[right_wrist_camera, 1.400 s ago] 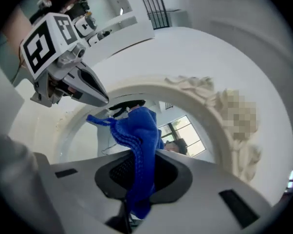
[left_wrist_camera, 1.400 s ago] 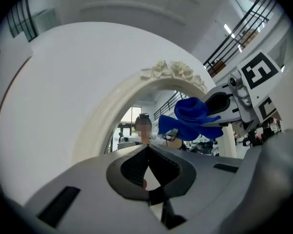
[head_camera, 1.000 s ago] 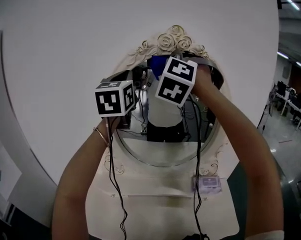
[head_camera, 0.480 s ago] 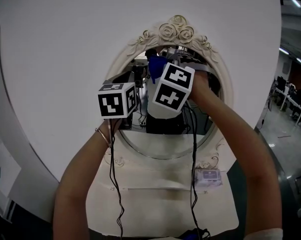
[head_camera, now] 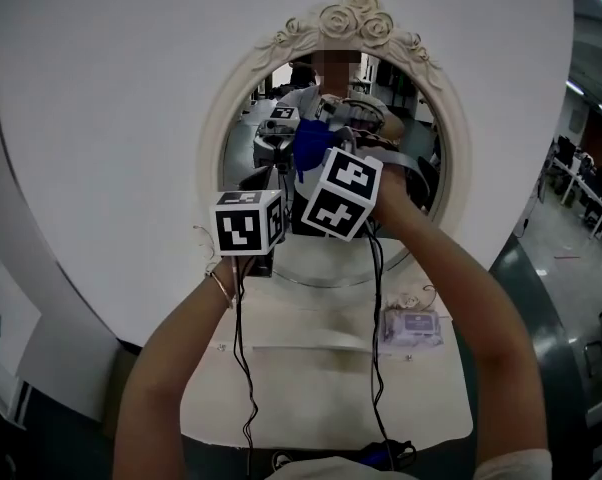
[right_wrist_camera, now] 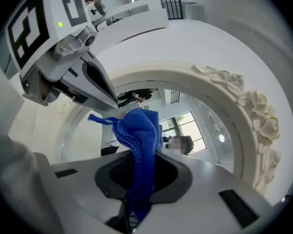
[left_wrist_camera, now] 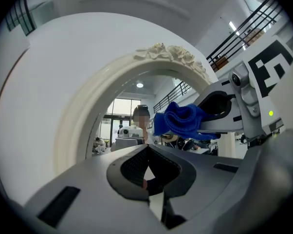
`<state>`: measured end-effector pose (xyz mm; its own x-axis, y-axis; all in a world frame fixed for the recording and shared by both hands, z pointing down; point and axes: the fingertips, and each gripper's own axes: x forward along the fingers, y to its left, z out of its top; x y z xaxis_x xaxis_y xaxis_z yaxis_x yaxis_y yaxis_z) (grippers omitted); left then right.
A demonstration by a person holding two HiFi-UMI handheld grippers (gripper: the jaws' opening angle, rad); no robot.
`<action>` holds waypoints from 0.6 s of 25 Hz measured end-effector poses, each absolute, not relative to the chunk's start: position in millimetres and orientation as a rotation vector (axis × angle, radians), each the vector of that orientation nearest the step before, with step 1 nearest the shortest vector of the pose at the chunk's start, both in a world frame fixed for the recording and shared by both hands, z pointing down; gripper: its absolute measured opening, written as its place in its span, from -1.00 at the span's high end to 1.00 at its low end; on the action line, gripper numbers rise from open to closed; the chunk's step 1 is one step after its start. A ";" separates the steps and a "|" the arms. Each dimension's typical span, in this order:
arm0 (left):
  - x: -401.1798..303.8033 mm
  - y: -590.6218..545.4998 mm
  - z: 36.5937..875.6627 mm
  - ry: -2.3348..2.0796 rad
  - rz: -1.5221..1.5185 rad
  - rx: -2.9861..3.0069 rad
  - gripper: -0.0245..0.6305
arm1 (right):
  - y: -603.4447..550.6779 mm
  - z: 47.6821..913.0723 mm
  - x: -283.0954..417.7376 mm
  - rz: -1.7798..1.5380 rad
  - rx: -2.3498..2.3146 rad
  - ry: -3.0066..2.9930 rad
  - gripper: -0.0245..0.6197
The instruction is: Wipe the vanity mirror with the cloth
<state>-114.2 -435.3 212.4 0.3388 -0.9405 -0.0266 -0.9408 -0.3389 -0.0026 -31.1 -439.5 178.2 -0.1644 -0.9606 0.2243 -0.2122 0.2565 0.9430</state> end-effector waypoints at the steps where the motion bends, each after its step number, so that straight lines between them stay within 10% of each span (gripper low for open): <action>1: -112.7 -435.0 225.4 1.804 0.010 -2.568 0.91 | -439.3 189.5 -31.6 -0.987 1.110 -1.602 0.73; 15: -100.9 -419.2 383.7 1.873 -0.295 -2.697 0.91 | -437.3 375.7 -40.9 -0.841 0.902 -1.661 0.73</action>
